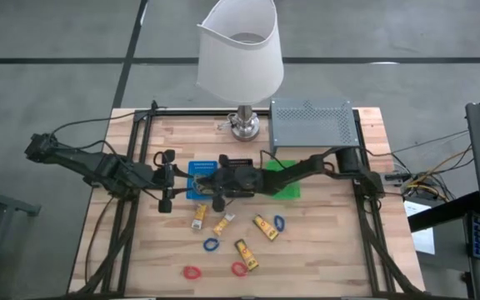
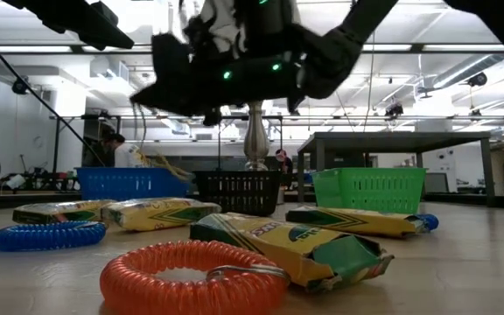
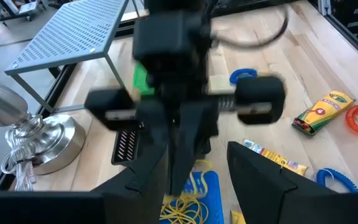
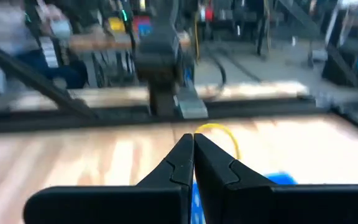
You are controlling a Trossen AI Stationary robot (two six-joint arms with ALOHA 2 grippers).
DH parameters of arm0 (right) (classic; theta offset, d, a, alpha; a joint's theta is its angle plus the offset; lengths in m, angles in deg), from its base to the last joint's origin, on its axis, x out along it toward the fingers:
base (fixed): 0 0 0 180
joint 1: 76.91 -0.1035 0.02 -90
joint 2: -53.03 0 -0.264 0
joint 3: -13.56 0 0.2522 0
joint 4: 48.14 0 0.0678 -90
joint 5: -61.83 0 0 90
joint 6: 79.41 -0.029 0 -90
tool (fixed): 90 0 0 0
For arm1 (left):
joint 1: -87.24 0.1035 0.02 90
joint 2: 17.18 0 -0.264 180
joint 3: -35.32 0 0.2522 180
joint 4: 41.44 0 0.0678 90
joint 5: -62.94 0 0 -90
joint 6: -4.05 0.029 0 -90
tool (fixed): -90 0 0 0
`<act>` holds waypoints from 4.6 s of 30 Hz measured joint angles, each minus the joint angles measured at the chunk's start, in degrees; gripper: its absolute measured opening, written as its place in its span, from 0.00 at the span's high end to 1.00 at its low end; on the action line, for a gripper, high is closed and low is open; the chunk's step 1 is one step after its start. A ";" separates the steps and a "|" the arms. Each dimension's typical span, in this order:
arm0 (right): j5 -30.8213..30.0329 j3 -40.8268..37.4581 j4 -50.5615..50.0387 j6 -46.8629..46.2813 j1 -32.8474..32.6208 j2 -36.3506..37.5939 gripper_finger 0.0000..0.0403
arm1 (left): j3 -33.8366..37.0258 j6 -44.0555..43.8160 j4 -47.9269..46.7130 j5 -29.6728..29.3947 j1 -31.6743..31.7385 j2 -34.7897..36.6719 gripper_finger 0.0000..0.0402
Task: Pick & Place Office Desk Supplies
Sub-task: Put the yellow rubber band into the blue bin, then put the yellow crayon box into the black bin
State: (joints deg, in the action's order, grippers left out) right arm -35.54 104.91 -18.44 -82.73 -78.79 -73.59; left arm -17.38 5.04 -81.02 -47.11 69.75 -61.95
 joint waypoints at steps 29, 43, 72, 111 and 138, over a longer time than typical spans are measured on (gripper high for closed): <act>-0.01 27.14 -51.17 -1.90 1.04 -2.80 0.98 | 0.00 0.00 -0.24 -0.07 0.03 0.02 0.58; 0.11 26.28 -43.60 5.91 1.15 -2.83 0.98 | 0.00 0.00 -0.22 -0.04 0.02 0.02 0.58; 0.38 26.16 -40.08 9.81 1.15 -2.83 0.98 | 0.00 0.00 -0.22 -0.02 0.02 0.02 0.58; 6.18 21.18 -57.15 -8.16 4.16 -2.83 0.98 | 0.00 -0.02 -0.18 -0.04 0.02 0.00 0.58; 4.60 21.07 -54.59 -9.17 4.05 -2.83 0.61 | 0.00 -0.02 -0.22 -0.02 0.02 0.00 0.58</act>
State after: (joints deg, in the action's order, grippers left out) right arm -30.94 125.97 -73.03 -91.90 -74.74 -76.42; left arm -17.38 5.02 -81.24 -47.13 69.77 -61.95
